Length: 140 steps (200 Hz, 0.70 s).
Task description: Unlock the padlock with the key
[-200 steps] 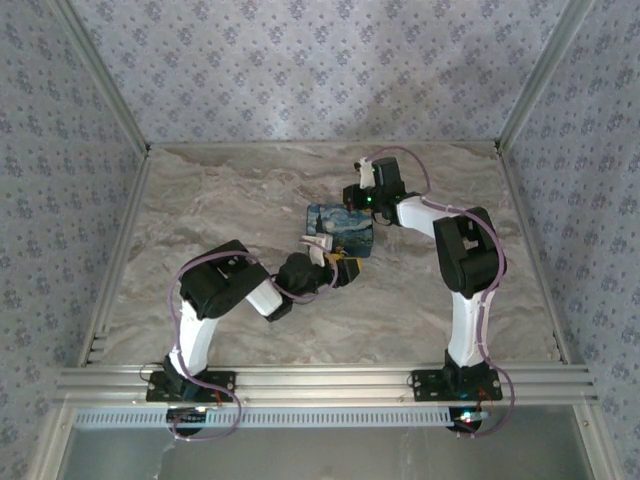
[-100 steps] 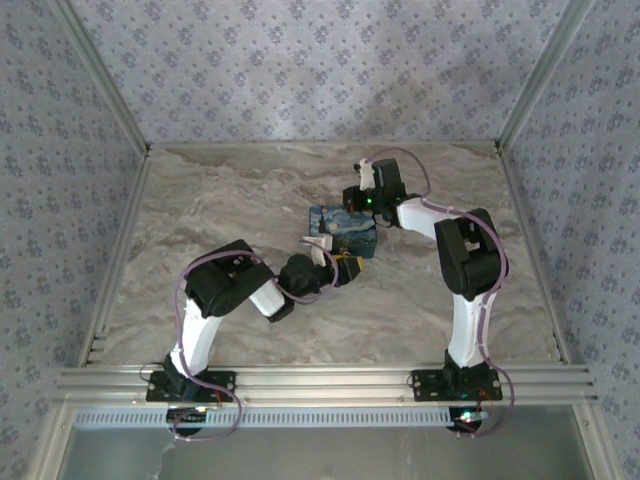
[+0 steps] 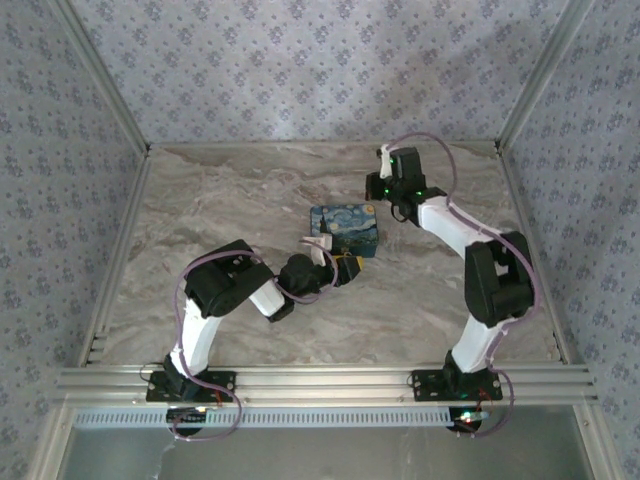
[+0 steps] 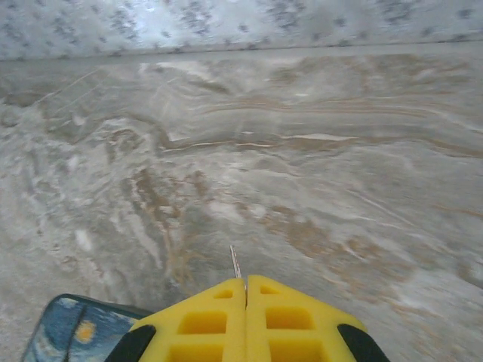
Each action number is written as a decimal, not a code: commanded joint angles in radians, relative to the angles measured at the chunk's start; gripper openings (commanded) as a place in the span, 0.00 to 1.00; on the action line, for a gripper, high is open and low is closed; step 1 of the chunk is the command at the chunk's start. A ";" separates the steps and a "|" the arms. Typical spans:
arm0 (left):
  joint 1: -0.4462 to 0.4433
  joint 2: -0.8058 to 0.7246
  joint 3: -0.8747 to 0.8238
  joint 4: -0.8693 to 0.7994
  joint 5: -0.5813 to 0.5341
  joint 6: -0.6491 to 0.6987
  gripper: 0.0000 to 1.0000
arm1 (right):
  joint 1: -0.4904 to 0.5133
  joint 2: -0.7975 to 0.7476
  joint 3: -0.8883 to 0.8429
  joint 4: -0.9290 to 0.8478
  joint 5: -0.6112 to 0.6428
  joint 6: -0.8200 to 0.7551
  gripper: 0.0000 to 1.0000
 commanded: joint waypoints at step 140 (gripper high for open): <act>0.002 -0.016 -0.011 -0.153 0.059 0.005 0.70 | 0.138 -0.093 -0.282 -0.055 0.185 0.060 0.00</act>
